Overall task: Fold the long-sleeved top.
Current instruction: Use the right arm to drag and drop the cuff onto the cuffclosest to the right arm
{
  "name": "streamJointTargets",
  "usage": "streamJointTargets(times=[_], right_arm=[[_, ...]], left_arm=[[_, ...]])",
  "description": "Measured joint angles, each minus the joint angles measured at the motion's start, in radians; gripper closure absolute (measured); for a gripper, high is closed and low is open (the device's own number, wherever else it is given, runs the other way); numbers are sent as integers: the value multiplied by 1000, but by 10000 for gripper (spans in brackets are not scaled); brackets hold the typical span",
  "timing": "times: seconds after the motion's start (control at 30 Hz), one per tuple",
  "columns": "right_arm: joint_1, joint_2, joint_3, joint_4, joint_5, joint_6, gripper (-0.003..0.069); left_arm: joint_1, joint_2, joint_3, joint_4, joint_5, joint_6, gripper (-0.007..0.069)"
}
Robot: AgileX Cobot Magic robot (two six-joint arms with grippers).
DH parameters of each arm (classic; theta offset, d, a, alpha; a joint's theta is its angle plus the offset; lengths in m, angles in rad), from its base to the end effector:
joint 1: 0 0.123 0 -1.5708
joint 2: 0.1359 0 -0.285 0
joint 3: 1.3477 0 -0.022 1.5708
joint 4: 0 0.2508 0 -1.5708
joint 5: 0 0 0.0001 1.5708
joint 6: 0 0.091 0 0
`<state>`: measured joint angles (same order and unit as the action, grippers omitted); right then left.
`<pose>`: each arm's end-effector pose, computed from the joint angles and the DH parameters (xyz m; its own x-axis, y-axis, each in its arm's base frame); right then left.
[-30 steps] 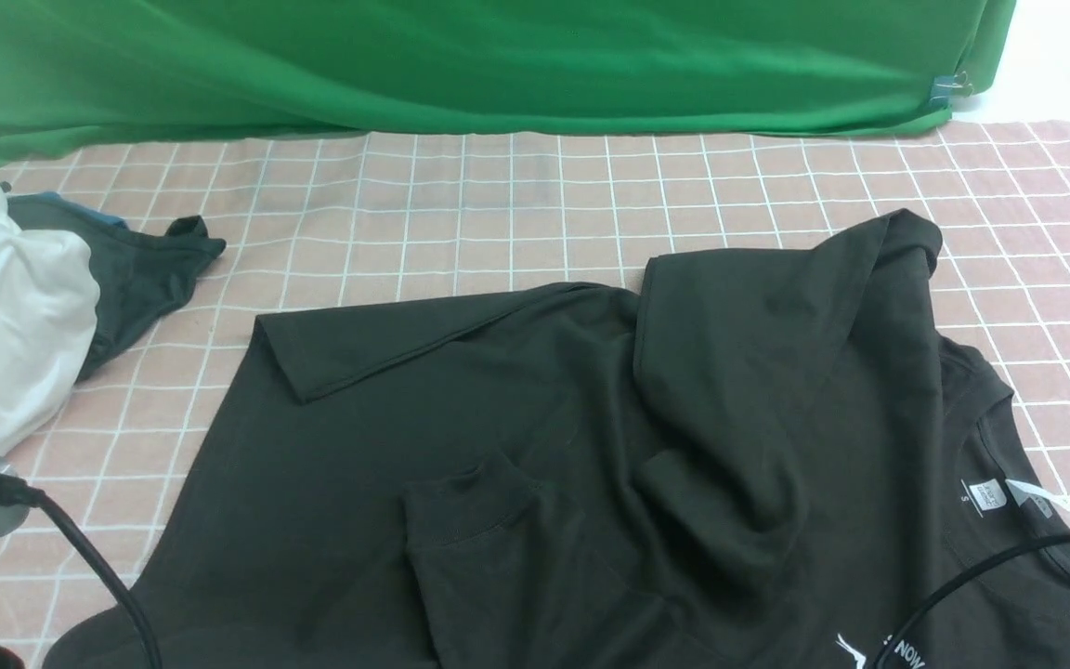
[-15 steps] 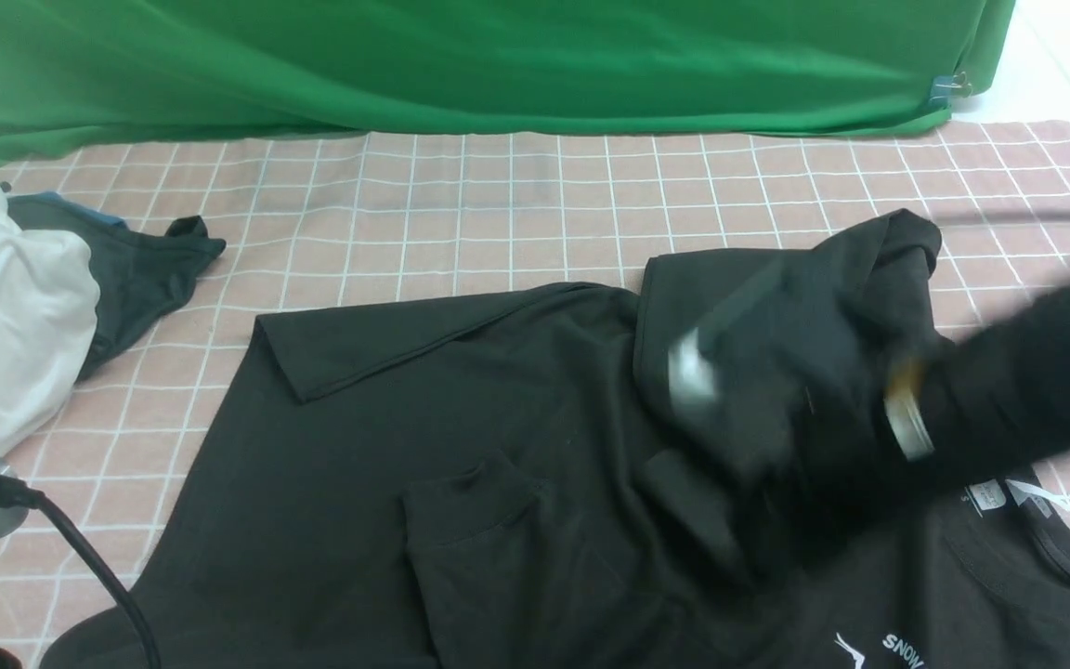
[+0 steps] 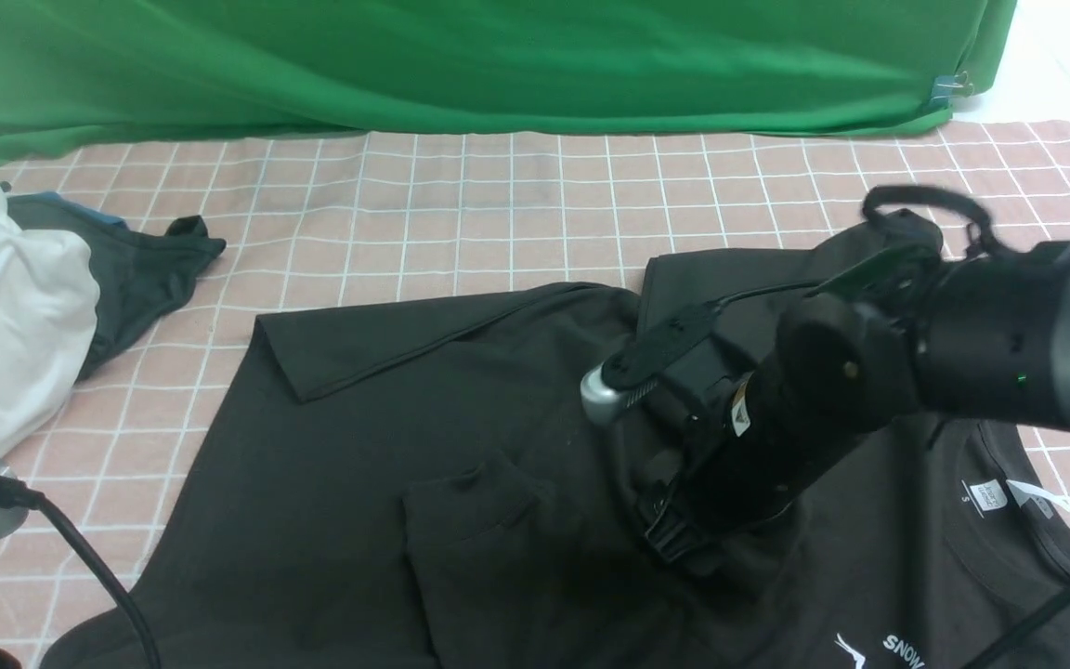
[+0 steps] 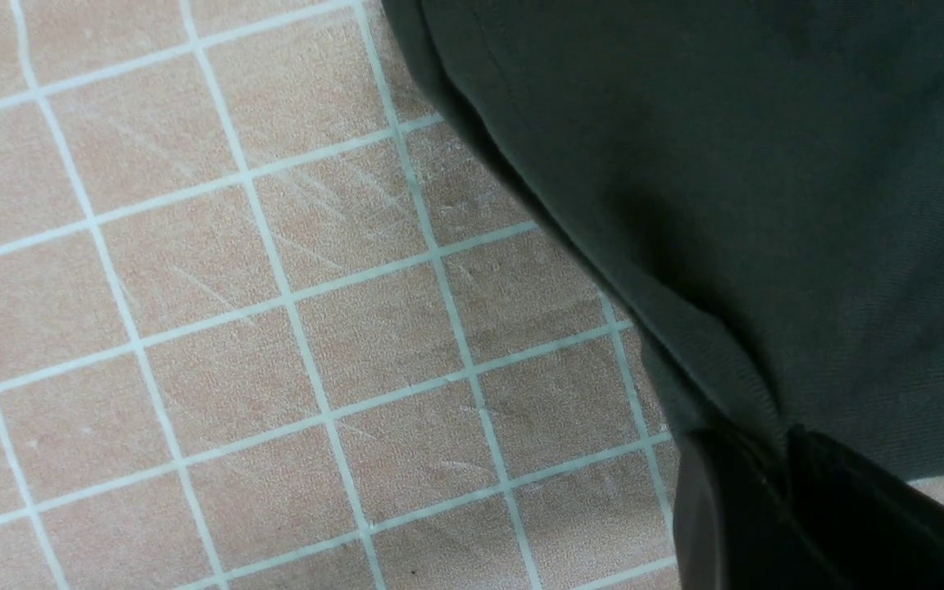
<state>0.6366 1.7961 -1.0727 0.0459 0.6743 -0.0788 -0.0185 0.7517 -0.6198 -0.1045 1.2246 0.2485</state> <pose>0.2710 0.2036 0.1704 -0.7505 -0.6081 -0.2588 -0.6330 0.7740 0.0166 0.0984 -0.0108 0.2683 -0.9226 0.2274 -0.3117 0.2483 0.9683 -0.0284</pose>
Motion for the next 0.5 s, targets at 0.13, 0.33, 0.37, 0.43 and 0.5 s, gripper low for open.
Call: streamJointTargets(times=[0.13, 0.33, 0.37, 0.43, 0.5], right_arm=[[2, 11, 0, -85, -8, -4, 241], [2, -2, -39, -107, 24, -13, 590], [2, -8, -48, -107, 30, -13, 593], [2, -17, -66, -103, 39, -13, 595], [3, -49, -123, -58, 75, -18, 598]], left_arm=[[0, 0, 0, -1, 1, 0, 574], [0, 0, 0, -1, 1, 5, 574], [0, 0, 0, -1, 1, 5, 574], [0, 0, 0, -1, 1, 5, 574], [0, 0, 0, -1, 1, 5, 574]])
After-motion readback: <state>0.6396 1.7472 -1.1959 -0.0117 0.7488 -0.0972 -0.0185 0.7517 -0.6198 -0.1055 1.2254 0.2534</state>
